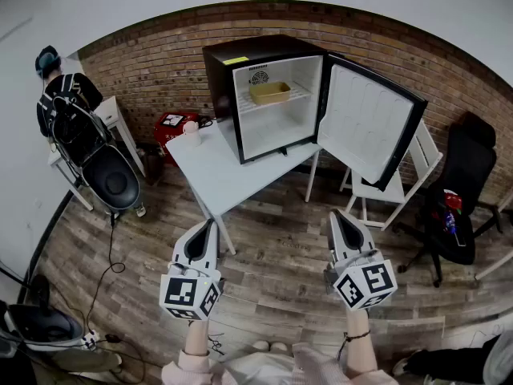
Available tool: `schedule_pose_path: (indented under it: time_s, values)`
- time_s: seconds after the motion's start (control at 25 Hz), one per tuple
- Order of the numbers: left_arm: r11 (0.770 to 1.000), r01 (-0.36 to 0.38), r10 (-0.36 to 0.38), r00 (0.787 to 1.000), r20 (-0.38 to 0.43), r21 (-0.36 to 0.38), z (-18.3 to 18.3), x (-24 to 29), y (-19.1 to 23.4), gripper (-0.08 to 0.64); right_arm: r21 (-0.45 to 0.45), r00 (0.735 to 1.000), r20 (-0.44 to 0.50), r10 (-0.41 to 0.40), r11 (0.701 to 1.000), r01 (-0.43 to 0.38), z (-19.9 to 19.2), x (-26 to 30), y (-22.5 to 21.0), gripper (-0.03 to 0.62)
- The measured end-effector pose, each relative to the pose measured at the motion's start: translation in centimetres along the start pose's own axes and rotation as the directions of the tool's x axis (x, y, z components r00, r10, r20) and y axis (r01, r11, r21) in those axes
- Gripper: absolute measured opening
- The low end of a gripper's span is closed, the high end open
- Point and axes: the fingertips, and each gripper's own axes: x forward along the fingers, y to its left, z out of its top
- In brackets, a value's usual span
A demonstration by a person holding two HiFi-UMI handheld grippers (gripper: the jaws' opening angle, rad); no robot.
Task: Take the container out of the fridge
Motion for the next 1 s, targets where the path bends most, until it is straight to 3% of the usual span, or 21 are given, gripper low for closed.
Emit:
schedule_pose_path:
  time_s: [0.32, 0.56, 0.8, 1.0]
  values:
    - [1.0, 0.008, -0.008, 1.0, -0.009, -0.002, -0.1, 0.4, -0.5, -0.008, -0.006, 1.0, -0.003, 0.002, 1.0, -0.002, -0.1, 0.0, -0.1, 0.002]
    - [1.0, 0.016, -0.016, 1.0, -0.014, -0.011, -0.2, 0.5, -1.3, -0.009, -0.061, 0.999, 0.032, -0.04, 0.997, 0.042, 0.3, -0.3, -0.8, 0.003]
    - [1.0, 0.018, -0.018, 1.0, -0.024, -0.02, -0.2, 0.4, -2.1, -0.008, -0.026, 0.999, 0.026, -0.048, 0.998, 0.049, 0.0, -0.4, -1.4, 0.003]
    - [0.999, 0.007, -0.008, 0.999, -0.04, -0.031, -0.6, -0.1, -2.8, -0.009, 0.005, 0.999, 0.006, -0.033, 0.999, 0.033, -0.5, -0.6, -1.9, 0.054]
